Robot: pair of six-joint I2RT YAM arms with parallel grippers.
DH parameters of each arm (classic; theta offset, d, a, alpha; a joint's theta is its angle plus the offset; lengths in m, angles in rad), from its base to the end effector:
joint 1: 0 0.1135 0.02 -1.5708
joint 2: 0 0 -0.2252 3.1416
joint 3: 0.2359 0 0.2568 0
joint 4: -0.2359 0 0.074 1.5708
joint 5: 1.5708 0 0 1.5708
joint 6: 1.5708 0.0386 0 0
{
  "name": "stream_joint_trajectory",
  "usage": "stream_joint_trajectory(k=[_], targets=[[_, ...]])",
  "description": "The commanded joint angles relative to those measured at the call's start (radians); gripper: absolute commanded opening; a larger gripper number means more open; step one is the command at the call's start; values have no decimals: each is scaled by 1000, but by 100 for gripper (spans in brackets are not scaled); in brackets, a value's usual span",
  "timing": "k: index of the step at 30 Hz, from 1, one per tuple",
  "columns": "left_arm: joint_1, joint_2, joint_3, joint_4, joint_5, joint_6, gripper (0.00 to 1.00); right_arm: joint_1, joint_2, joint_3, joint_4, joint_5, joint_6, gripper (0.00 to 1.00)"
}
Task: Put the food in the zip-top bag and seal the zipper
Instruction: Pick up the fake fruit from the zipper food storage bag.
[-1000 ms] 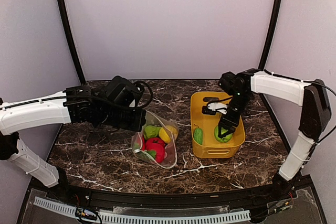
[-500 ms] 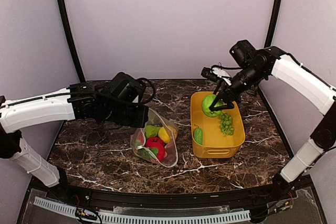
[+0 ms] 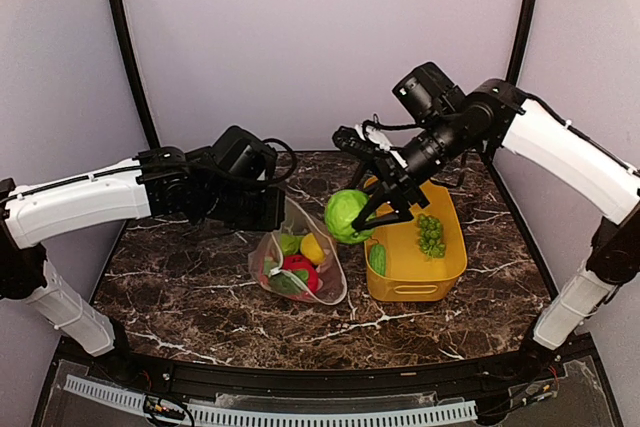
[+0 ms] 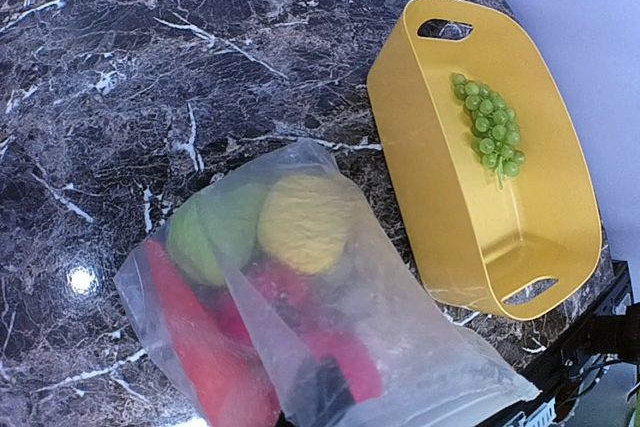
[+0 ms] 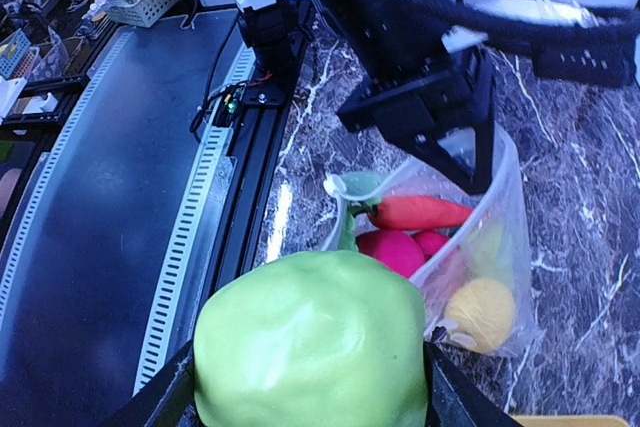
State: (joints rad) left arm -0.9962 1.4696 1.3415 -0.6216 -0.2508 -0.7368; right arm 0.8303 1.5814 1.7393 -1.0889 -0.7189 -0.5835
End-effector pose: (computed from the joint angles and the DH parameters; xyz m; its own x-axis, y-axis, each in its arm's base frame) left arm 0.1896 -0.2752 0.2893 -0.7543 -0.0326 -0.6557 0.2803 0.8872 -0.3665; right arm 0.1978 0.2541 0.3546 0.0005 -0.6140 -0.7893 -0.9831 -0.1447 0.1120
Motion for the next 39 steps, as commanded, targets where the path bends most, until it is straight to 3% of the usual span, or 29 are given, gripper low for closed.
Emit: stream_joint_trajectory(k=[1,10,21,29,39], targets=[[14,4,30,11,11,-18,1,60,78,82,37,-39,11,50],[21,2,14,29,43,-10,1,136,159,101,129,-44,30,50],[42,-28,-31,108,163,15,1,180,82,-213,418,239,-76,46],[60,-43,-61,117,185,17,1,187,66,-279,512,380,-97,46],[72,-56,-107,188,246,-10,1,236,100,-304,664,709,-98,53]])
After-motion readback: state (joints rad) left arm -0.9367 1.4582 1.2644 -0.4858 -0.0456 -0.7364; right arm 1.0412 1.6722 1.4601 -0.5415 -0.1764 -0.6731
